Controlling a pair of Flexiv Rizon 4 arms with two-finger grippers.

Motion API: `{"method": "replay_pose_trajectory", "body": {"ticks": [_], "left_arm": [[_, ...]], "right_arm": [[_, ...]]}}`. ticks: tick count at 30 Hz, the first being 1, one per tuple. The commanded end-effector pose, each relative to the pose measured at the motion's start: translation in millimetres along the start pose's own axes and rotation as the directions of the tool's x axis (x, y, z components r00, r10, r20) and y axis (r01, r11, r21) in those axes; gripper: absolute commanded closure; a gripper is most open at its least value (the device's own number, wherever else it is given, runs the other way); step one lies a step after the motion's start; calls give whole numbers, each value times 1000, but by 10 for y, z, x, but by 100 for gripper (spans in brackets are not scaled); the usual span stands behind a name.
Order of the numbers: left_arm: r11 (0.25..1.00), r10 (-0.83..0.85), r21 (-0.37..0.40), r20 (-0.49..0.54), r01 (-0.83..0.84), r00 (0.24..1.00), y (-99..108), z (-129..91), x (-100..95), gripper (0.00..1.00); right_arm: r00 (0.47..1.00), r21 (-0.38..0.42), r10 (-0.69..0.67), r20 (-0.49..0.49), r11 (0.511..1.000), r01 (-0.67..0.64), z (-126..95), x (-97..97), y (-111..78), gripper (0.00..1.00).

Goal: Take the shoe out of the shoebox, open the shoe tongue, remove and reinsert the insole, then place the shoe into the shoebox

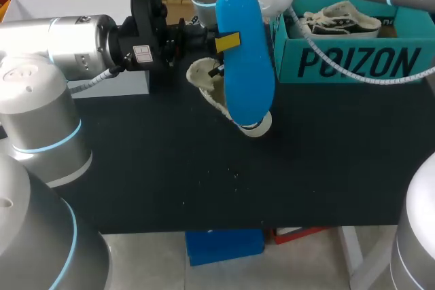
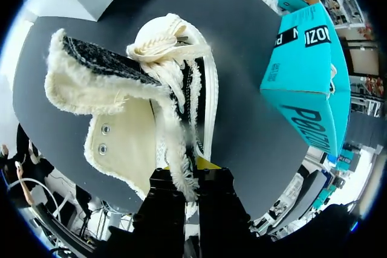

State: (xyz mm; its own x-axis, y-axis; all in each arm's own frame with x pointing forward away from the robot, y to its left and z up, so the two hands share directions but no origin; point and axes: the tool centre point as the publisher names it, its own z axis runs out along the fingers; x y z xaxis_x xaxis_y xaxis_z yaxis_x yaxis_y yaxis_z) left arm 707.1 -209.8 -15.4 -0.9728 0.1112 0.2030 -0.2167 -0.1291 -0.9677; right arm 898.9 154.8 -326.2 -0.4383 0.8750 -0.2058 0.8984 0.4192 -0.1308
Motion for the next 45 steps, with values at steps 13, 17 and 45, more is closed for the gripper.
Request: {"method": "replay_pose_trajectory", "body": {"ticks": [13,17,45], "left_arm": [[1000,2,2,5,-2,1000,10,31,-6,100],[1000,2,2,5,-2,1000,10,31,-6,100],[1000,2,2,5,-2,1000,10,31,-6,100]], "right_arm": [[837,111,541,-85,840,-532,204,89,44,100],[861,123,499,-99,864,-487,402,152,52,100],[758,125,561,-334,823,-554,429,-162,-140,0]]}}
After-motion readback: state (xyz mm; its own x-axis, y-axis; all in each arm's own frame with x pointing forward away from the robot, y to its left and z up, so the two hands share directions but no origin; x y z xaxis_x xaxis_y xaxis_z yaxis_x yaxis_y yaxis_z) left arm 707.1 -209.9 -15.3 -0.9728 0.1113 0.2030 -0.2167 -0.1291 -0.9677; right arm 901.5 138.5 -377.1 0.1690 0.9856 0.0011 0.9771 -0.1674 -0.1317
